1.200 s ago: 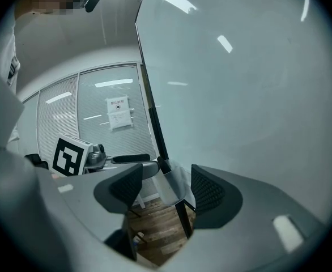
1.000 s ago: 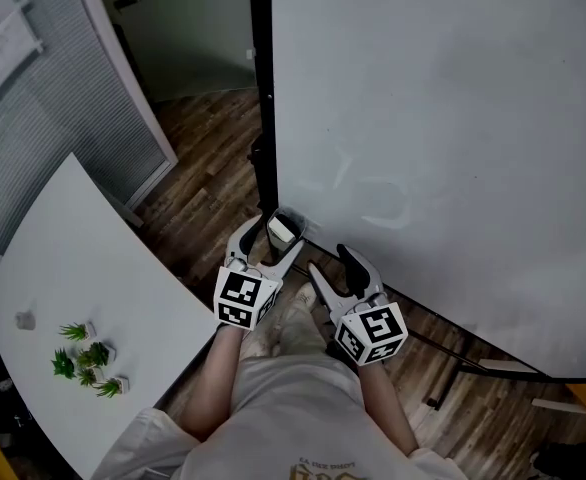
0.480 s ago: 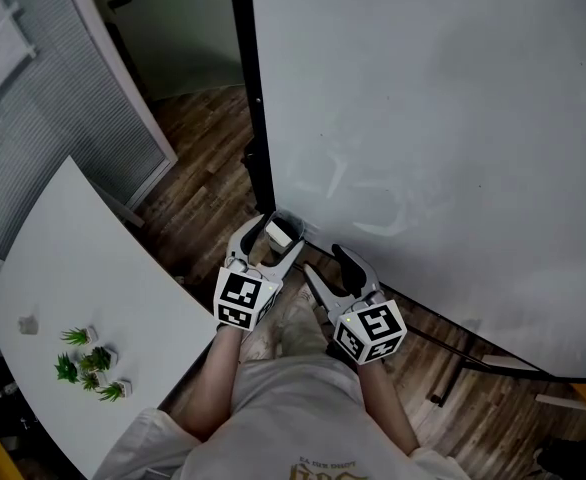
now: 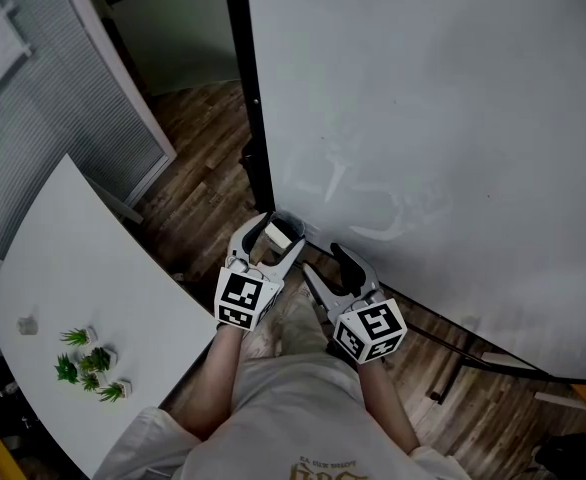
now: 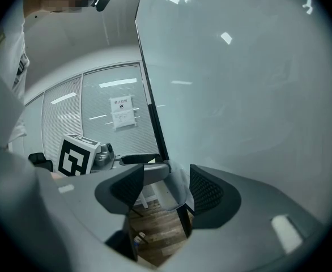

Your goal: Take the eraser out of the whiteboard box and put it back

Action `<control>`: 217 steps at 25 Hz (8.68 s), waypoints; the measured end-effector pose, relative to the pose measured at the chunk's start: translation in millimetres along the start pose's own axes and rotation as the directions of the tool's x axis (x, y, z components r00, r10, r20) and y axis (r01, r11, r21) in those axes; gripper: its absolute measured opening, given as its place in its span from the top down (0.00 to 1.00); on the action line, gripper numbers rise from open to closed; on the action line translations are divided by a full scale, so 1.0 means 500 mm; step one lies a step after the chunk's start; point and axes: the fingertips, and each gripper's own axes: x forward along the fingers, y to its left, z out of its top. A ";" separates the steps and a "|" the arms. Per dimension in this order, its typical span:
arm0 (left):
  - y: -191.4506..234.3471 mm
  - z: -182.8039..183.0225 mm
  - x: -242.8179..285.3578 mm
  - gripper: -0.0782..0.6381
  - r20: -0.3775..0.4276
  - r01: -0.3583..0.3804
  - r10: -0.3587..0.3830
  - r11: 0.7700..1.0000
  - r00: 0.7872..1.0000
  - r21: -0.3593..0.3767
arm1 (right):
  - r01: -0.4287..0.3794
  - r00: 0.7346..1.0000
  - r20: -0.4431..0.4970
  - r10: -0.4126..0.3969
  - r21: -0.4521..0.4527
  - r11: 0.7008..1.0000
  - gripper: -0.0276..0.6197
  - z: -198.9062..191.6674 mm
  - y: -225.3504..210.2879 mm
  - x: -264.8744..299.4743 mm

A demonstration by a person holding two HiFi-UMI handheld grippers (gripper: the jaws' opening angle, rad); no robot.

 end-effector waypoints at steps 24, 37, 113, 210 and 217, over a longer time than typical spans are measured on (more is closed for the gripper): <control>-0.001 -0.001 0.004 0.52 0.028 -0.004 0.004 1.000 1.000 0.004 | -0.005 1.000 -0.004 0.005 0.021 1.000 0.58 -0.005 -0.002 0.005; 0.001 -0.003 0.000 0.52 0.018 -0.023 0.023 1.000 1.000 0.007 | -0.006 1.000 0.001 0.006 0.018 1.000 0.58 0.002 -0.002 0.001; -0.005 0.067 -0.083 0.52 0.089 -0.081 0.080 0.997 0.993 0.005 | -0.003 0.998 0.070 0.006 -0.032 0.999 0.58 0.043 0.035 -0.048; -0.029 0.145 -0.156 0.52 0.195 -0.104 0.097 0.994 0.976 0.028 | 0.017 0.997 0.079 -0.018 0.013 1.000 0.59 0.029 0.044 -0.081; -0.021 0.142 -0.146 0.52 0.191 -0.098 0.091 0.995 0.977 0.026 | 0.018 0.997 0.072 -0.019 0.016 1.000 0.59 0.028 0.038 -0.070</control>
